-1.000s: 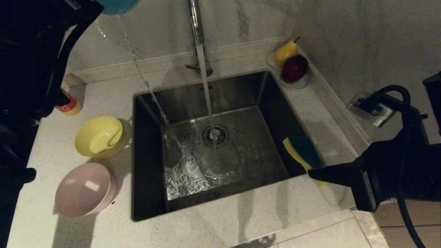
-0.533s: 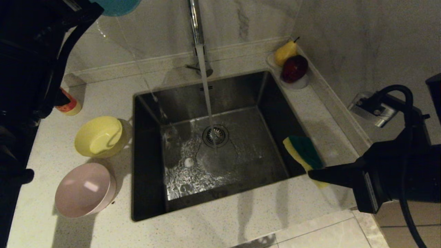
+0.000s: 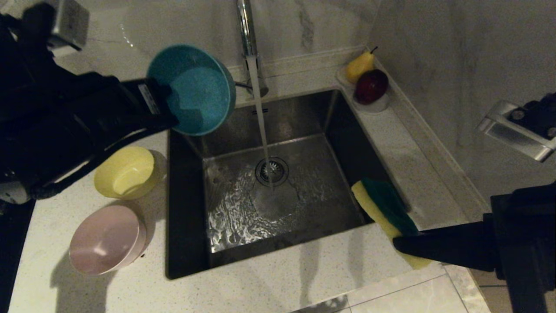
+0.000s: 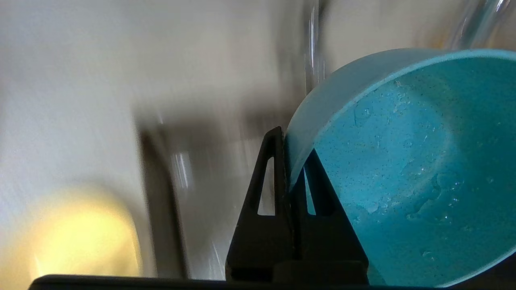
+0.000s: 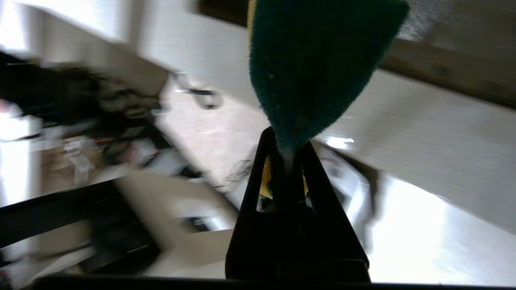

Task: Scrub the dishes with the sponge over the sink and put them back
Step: Wash the bowl, then wipe the bowl

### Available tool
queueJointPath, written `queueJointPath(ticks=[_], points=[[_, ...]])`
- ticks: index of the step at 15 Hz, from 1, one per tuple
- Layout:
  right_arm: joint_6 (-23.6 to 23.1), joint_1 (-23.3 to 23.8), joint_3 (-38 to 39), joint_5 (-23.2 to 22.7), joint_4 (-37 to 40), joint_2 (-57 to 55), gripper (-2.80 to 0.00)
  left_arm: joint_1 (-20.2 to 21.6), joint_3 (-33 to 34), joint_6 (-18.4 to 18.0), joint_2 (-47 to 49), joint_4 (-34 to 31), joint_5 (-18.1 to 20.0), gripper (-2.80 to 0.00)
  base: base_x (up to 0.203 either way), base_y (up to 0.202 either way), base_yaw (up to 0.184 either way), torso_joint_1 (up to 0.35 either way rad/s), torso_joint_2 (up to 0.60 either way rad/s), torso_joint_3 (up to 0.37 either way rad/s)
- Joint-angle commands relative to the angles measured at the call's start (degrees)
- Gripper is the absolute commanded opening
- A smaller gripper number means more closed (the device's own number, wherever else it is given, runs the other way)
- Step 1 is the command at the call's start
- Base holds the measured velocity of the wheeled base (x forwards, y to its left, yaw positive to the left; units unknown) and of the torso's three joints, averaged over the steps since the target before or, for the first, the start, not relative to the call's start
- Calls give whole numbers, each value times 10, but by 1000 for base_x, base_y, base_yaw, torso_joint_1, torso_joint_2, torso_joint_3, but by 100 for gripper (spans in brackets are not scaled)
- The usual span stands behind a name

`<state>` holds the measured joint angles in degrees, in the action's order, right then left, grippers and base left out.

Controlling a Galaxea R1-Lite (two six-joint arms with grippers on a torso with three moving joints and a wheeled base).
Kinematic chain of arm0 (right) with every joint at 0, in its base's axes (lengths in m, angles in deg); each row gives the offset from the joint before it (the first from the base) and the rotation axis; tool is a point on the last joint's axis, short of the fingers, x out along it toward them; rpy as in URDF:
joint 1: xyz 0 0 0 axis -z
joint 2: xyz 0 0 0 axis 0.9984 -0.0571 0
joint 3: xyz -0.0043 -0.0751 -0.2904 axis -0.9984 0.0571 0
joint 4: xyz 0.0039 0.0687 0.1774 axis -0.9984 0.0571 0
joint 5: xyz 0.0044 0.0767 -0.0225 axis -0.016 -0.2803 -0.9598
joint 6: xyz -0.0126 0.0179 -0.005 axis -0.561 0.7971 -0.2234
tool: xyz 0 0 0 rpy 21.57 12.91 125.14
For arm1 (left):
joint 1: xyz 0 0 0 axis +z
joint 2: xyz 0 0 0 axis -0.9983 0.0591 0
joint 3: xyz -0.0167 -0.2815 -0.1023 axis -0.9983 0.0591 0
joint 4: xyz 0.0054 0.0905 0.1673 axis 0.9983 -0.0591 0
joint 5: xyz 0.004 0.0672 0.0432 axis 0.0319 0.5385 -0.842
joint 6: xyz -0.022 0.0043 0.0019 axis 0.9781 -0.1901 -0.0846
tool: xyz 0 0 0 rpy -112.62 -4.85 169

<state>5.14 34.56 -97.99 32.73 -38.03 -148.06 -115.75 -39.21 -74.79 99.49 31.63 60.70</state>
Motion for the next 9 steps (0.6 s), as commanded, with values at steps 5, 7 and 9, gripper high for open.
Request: queueJointPath(ticks=[5, 7, 9], points=[[51, -29, -142, -162, 104, -25, -280, -7, 20, 80, -12, -155, 52, -280, 0, 0, 0, 0, 0, 0], [84, -25, -199, -213, 145, -62, -280, -16, 15, 80, -4, -152, 18, -280, 0, 0, 0, 0, 0, 0], [115, -20, -225, -243, 154, -94, -280, -43, 2, 77, 18, -141, -35, -280, 0, 0, 0, 0, 0, 0]])
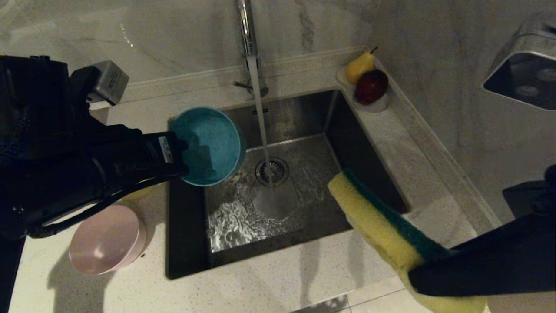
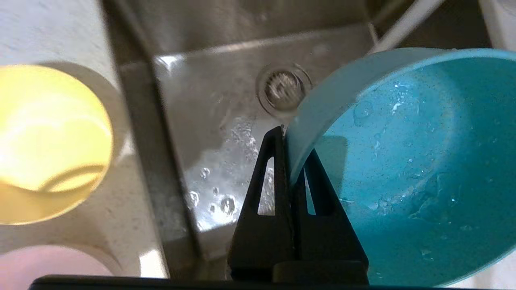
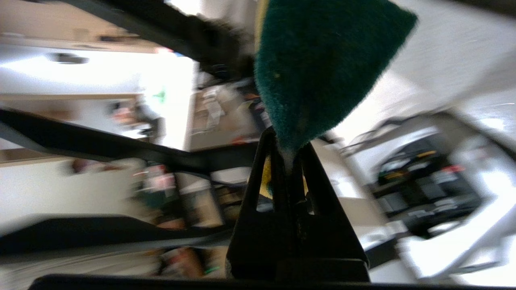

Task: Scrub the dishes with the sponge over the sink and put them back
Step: Wipe the bowl

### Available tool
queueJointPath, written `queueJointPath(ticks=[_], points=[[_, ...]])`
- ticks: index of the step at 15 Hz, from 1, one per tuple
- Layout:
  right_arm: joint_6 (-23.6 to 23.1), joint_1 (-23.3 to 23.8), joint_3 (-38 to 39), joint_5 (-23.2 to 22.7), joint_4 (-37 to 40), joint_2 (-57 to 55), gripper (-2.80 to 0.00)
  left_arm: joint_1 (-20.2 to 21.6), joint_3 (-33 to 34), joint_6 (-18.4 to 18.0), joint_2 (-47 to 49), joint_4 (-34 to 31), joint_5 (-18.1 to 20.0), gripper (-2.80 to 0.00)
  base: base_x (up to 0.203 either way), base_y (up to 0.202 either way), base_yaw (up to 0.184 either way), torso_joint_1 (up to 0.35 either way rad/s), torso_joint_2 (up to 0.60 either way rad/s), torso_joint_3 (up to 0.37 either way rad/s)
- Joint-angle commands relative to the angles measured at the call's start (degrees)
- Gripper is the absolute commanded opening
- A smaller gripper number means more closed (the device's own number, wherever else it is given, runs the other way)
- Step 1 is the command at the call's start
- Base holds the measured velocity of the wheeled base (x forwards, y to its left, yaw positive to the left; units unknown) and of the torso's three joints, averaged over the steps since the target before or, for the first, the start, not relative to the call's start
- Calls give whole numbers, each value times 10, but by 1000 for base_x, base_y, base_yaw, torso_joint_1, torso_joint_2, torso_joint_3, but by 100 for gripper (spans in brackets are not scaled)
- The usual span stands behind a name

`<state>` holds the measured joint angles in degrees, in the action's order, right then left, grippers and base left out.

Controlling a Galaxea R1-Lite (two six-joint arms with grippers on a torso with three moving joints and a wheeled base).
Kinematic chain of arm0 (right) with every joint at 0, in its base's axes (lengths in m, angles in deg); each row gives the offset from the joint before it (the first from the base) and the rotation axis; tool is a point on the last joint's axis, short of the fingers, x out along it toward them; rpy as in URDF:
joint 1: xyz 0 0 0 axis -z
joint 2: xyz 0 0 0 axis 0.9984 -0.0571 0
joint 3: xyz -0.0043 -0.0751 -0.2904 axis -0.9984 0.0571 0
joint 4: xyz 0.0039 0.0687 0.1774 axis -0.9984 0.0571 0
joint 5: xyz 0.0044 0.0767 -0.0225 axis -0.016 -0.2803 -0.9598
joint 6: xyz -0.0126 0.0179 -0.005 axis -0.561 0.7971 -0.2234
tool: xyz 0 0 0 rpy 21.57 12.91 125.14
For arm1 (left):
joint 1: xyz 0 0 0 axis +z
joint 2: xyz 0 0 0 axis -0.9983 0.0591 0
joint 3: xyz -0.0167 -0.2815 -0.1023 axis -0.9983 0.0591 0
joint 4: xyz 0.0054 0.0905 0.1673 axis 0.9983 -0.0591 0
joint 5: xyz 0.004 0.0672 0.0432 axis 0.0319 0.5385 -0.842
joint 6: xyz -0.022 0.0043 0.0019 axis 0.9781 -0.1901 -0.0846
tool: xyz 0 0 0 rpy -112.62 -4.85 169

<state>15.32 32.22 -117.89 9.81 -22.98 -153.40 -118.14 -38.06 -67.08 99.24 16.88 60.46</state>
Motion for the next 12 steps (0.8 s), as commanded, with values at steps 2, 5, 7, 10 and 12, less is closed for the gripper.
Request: queueJointPath(ticks=[2, 5, 7, 10, 12], points=[[29, 4, -50, -23, 6, -78, -280, -63, -21, -11, 42, 27, -97, -280, 0, 0, 0, 0, 0, 0], [66, 4, -107, -33, 7, -149, -280, -103, -26, -46, 72, 71, -162, -280, 0, 0, 0, 0, 0, 0], [99, 4, -147, -35, 7, -191, -280, -106, -21, -75, 69, 97, -168, -280, 0, 0, 0, 0, 0, 0], [115, 8, -183, -37, 8, -235, -280, -108, -8, -93, 66, 126, -174, -280, 0, 0, 0, 0, 0, 0], [125, 17, -198, -43, 8, -247, -280, -108, -1, -104, 66, 147, -174, -280, 0, 0, 0, 0, 0, 0]])
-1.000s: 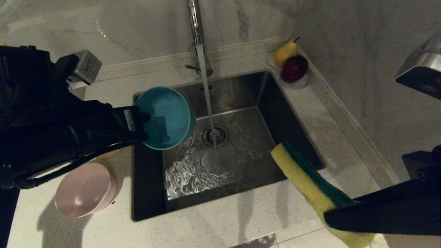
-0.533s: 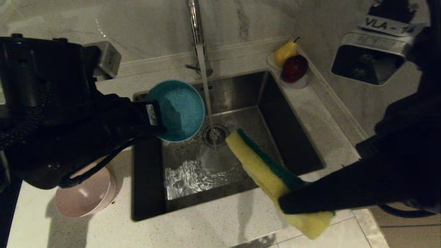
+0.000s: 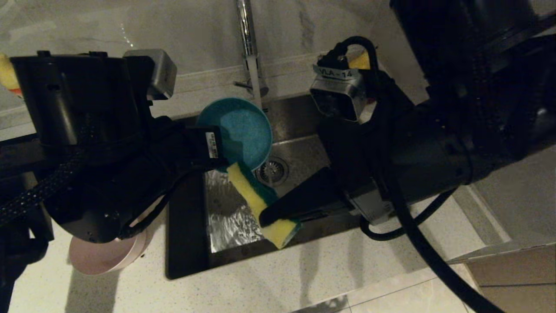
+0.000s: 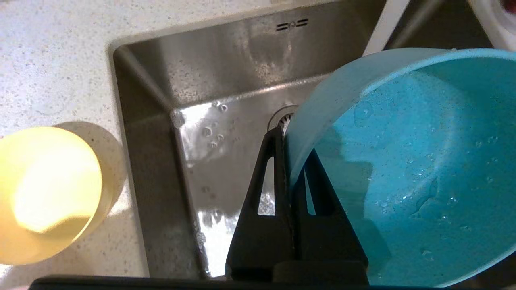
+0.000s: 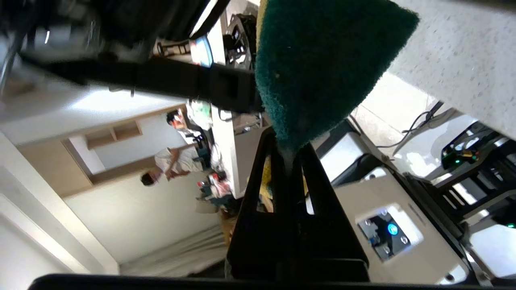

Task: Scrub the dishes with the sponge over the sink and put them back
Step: Wipe the bowl

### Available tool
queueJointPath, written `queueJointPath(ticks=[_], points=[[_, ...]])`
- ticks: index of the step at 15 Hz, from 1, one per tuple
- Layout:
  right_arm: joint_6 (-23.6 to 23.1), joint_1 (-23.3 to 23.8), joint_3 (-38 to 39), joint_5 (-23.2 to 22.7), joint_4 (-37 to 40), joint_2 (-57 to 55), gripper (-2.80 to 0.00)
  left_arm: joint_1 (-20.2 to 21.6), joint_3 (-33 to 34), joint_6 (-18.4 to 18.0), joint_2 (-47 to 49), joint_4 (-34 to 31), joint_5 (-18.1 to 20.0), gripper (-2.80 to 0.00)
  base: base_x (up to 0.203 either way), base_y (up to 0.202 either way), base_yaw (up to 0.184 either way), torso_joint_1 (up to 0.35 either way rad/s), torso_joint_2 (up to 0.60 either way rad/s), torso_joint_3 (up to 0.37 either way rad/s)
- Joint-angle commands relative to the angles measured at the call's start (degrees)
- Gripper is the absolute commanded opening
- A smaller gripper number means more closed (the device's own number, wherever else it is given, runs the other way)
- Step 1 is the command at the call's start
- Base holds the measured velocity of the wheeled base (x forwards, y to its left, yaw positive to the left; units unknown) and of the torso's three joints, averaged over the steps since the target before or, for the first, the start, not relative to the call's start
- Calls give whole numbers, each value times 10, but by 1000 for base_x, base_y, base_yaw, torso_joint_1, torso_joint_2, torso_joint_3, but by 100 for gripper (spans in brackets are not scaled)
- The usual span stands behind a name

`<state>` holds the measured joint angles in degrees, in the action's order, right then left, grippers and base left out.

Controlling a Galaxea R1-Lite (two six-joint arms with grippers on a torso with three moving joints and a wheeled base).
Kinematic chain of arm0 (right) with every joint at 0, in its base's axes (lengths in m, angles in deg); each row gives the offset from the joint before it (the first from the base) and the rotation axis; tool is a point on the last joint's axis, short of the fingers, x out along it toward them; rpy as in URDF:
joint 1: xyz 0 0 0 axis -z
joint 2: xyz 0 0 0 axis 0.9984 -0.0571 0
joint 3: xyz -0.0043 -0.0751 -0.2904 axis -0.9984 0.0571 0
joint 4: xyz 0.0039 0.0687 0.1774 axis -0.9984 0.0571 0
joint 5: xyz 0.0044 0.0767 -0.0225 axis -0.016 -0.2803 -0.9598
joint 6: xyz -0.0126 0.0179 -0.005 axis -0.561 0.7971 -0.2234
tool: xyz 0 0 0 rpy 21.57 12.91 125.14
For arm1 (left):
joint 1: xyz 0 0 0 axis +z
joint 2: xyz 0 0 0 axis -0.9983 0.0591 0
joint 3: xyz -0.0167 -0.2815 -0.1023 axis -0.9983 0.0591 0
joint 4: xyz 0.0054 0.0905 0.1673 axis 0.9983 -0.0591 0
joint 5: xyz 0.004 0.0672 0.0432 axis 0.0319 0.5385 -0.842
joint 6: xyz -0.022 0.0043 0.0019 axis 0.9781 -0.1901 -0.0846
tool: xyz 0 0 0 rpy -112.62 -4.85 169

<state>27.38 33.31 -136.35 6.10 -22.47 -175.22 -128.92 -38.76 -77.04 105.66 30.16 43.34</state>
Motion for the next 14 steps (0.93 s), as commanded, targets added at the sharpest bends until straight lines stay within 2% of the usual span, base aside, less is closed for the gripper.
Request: queueJointPath(ticks=[1, 3, 5, 8, 11, 14], points=[[8, 17, -22, -29, 2, -35, -280, -1, 19, -20, 2, 49, -2, -280, 0, 0, 0, 0, 0, 0], [18, 31, -40, -44, 1, -49, -280, -1, 45, -53, 3, 108, -2, -280, 0, 0, 0, 0, 0, 0], [27, 45, -43, -48, -7, -56, -280, -1, 66, -69, 4, 149, -1, -280, 0, 0, 0, 0, 0, 0], [31, 55, -43, -49, -26, -59, -280, -4, 95, -67, -5, 157, 2, -280, 0, 0, 0, 0, 0, 0], [55, 59, -43, -49, -54, -58, -280, -13, 133, -69, -3, 207, 4, -280, 0, 0, 0, 0, 0, 0], [57, 63, -43, -48, -56, -60, -280, -33, 133, -69, -2, 212, 5, -280, 0, 0, 0, 0, 0, 0]])
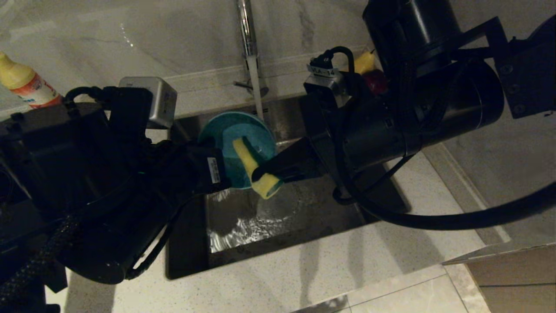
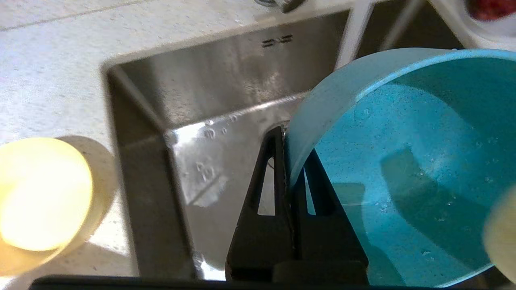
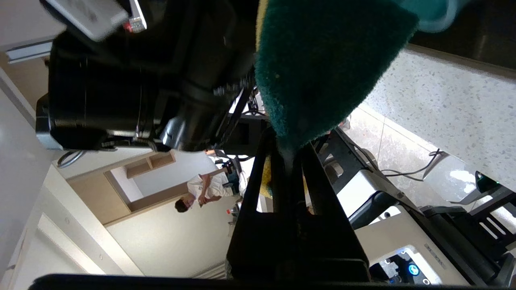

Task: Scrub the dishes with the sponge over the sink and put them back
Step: Wipe the bowl

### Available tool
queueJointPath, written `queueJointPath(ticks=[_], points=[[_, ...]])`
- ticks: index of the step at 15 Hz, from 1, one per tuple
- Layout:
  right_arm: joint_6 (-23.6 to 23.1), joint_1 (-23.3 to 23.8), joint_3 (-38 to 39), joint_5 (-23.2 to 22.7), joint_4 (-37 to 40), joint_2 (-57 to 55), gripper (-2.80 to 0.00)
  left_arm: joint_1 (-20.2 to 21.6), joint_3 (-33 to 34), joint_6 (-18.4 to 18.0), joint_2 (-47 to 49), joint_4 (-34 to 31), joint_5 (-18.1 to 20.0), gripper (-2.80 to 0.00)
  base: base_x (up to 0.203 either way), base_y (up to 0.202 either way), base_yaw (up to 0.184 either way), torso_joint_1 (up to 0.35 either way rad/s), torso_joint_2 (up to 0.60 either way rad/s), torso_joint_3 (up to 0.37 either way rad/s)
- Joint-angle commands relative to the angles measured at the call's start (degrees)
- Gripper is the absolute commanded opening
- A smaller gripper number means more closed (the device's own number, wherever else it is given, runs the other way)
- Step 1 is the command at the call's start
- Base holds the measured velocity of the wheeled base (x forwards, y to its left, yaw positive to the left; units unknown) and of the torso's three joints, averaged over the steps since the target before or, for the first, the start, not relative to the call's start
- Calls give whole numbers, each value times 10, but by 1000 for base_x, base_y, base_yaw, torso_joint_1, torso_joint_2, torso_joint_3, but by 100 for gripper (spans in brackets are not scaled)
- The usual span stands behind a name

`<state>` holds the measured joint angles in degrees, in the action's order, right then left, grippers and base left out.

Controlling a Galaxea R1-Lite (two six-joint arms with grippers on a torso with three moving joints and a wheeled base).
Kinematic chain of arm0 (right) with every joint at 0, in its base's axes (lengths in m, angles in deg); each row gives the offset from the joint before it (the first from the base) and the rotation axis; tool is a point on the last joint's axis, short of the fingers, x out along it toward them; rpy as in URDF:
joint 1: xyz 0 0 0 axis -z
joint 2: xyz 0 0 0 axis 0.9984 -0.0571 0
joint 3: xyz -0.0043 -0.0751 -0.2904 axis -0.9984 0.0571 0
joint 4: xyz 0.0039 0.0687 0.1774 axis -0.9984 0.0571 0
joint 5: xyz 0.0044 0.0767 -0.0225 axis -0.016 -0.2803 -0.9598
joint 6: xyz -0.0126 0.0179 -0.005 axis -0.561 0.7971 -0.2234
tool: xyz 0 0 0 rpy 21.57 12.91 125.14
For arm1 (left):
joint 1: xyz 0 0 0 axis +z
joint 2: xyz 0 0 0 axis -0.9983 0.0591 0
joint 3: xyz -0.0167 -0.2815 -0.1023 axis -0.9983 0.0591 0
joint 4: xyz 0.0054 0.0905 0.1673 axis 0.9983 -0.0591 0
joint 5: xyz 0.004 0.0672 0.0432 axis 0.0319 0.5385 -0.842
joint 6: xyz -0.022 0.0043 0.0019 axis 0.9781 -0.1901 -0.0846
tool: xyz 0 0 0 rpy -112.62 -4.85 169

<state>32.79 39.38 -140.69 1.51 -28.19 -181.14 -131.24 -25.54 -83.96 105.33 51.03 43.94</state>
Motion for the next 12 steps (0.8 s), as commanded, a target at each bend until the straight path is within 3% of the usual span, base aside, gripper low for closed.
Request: queueJointPath(ticks=[1, 7, 12], points=[[2, 6, 0, -2, 2, -3, -280, -16, -2, -1, 1, 4, -2, -280, 0, 0, 0, 0, 0, 0], [1, 9, 0, 2, -5, -19, -280, -29, -2, -4, 0, 7, -1, -280, 0, 0, 0, 0, 0, 0], [-2, 21, -1, 13, -22, -22, -280, -29, 7, -43, 5, 12, -5, -280, 0, 0, 0, 0, 0, 0]])
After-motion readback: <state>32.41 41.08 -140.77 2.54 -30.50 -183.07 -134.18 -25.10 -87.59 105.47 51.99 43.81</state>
